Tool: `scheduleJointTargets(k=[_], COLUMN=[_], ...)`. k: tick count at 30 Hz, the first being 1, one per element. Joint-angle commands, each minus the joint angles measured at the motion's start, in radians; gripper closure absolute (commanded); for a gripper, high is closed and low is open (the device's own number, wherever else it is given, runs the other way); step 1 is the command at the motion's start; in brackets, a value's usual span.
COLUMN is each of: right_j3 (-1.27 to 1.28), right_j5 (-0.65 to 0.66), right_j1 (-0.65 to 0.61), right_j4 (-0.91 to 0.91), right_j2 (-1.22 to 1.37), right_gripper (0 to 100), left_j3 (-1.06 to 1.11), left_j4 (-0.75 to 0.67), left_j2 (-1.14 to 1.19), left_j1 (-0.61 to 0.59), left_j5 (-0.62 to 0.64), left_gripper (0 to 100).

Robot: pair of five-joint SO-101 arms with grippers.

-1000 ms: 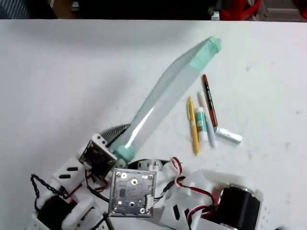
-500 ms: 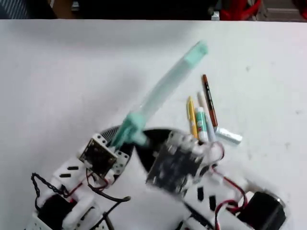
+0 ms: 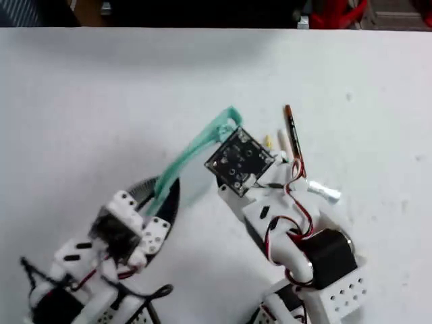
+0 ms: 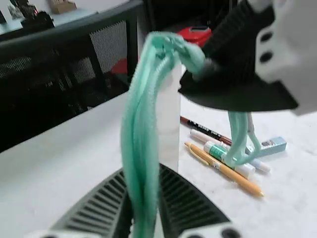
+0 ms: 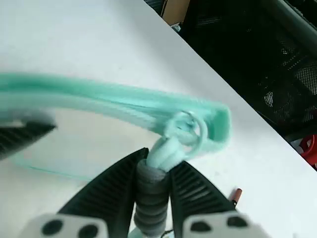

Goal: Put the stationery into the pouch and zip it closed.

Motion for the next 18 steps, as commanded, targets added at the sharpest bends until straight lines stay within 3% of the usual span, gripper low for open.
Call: scheduleJointTargets(k=[1, 10, 13, 18], right_j3=[-0.009, -0.008, -0.003, -0.008], right_j5=[-0.025, -0.044, -0.044, -0.055], right_j1=[-0.016, -0.016, -0.016, -0.016], right_j4=[-0.016, -0.019, -0.031, -0.031], right_j2=[-0.004, 0.001, 0.001, 0.001], right_gripper=[98.1, 98.1, 98.1, 98.1], left_j3=[-0.114, -0.092, -0.086, -0.034], left_j4=[0.006, -0.002, 0.025, 0.043], left_j2=[-0.018, -0.016, -0.016, -0.018], left_j1=[-0.001, -0.008, -0.025, -0.122], left_j5=[-0.003, -0.002, 0.011, 0.18], left_gripper=[98, 97, 86, 73])
